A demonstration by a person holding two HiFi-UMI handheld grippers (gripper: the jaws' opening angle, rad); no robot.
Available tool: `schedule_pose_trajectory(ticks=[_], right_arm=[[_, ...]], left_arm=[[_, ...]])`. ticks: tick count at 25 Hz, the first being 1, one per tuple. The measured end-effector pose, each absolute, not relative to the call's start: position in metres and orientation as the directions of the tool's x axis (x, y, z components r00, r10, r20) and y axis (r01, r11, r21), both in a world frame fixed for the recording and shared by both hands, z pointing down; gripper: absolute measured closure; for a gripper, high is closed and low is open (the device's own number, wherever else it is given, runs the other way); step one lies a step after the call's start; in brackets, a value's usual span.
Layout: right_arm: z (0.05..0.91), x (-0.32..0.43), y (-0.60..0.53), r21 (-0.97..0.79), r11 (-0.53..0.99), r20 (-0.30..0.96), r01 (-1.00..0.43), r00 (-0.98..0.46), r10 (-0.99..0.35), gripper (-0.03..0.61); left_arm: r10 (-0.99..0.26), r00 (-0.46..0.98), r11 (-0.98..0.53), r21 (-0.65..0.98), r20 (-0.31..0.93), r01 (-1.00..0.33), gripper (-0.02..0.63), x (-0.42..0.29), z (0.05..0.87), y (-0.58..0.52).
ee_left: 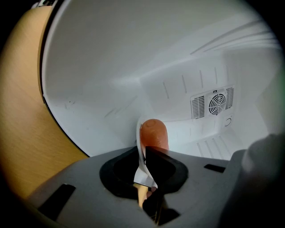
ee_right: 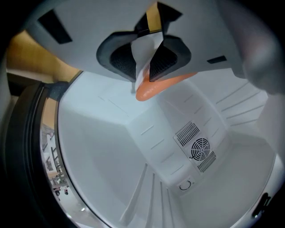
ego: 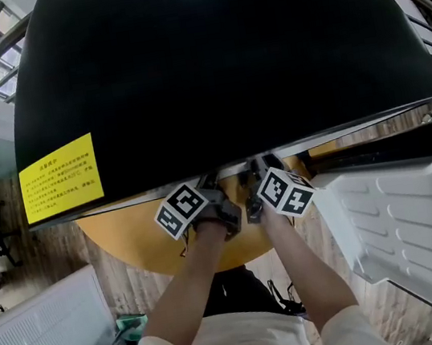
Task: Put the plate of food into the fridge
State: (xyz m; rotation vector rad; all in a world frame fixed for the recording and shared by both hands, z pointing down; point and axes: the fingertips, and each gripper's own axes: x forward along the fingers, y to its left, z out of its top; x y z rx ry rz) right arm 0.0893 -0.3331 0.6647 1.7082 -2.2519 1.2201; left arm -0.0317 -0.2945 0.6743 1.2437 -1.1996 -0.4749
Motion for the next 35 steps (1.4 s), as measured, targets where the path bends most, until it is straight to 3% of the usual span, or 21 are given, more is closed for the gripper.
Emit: schedule_pose_trajectory(ticks=[13,21,27,32,35], right_arm=[[0.664,0.096,-0.322,-0.553,0.059,0.493,-0.831,-0.383,-0.781,0.483],[0.663,0.097,-0.309,-0.558,0.056,0.495,-0.828,-0.387,-0.778,0.483],[0.649,0.099,-0.293,-0.554,0.072,0.482,-0.829,-0.390,-0.785,0.483],[0.630,0.097,-0.265,-0.516,0.127,0.474,-0.847,-0.406,-0.781,0.498],[0.614,0.092,-0.247,-0.492,0.173,0.457,-0.853,-0.422,-0.783,0.508]], left_arm=[[-0.783,0.444,0.326,0.896,0.435,-0.302,0.503,-0.020,0.672,-0.285],[-0.764,0.464,0.328,0.889,0.449,-0.320,0.495,-0.023,0.673,-0.271],[-0.756,0.508,0.238,0.896,0.414,-0.375,0.495,-0.023,0.658,-0.255],[-0.738,0.529,0.131,0.858,0.418,-0.496,0.498,-0.028,0.639,-0.229],[-0.731,0.532,0.064,0.819,0.428,-0.571,0.533,-0.033,0.628,-0.216]])
